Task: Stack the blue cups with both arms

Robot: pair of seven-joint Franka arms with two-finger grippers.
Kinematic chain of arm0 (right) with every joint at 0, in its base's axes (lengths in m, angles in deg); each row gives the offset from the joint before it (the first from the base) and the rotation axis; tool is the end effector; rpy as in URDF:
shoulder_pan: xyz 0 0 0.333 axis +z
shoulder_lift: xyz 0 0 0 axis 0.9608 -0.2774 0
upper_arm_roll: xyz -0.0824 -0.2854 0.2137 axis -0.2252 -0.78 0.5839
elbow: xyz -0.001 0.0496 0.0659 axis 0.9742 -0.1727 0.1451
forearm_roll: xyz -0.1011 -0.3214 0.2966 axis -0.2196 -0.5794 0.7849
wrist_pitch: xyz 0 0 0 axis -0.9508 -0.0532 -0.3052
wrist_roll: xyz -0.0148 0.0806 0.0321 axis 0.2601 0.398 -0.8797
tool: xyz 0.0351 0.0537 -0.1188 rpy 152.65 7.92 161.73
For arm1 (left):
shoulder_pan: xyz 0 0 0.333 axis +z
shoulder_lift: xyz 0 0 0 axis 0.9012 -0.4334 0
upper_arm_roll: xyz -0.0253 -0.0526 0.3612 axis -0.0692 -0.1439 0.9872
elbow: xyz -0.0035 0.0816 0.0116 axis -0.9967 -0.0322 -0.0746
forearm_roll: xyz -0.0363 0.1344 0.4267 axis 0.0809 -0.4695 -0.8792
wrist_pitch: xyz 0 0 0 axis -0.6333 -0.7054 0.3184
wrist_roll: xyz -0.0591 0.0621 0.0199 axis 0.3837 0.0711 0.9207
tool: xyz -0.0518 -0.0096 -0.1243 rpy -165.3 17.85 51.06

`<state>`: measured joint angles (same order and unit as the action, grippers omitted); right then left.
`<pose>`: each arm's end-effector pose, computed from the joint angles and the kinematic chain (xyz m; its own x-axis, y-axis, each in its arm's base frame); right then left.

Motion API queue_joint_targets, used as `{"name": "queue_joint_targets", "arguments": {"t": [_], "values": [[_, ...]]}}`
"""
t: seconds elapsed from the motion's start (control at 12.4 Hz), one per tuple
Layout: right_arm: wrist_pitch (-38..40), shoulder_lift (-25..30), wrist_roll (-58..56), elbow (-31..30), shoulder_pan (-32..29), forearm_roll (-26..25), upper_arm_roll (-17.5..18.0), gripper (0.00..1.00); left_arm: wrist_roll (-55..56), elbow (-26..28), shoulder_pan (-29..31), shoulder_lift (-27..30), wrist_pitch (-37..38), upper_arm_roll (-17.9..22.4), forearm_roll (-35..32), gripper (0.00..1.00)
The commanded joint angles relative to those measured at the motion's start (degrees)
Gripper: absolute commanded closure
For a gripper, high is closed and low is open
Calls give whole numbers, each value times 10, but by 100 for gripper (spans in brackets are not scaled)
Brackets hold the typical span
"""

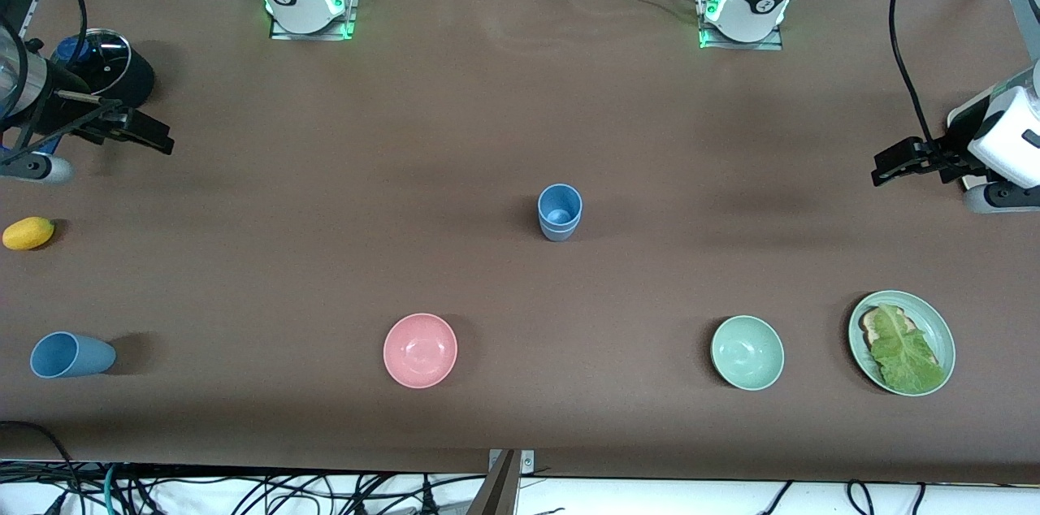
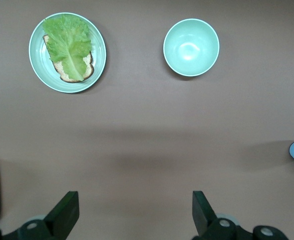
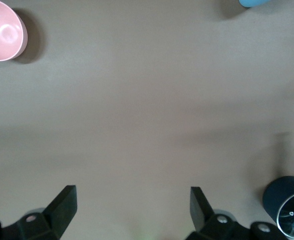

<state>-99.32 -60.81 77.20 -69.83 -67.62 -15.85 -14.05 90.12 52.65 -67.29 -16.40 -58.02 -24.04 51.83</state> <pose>0.6425 0.0308 0.6064 0.9866 -0.1359 -0.0907 -0.1344 -0.9907 0.0218 0.6575 0.0050 0.5819 0.9968 0.0681 -0.0422 0.0684 -0.9976 0.0050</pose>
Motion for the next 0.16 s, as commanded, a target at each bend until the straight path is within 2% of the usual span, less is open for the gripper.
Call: {"name": "queue_joint_targets", "arguments": {"t": [0.0,0.08], "values": [[1,-5,-13,15,-1,-3,1,0,-8,-4,3,2,0,2,11,0],[4,-4,-13,16,-1,-3,1,0,-8,-4,3,2,0,2,11,0]]}}
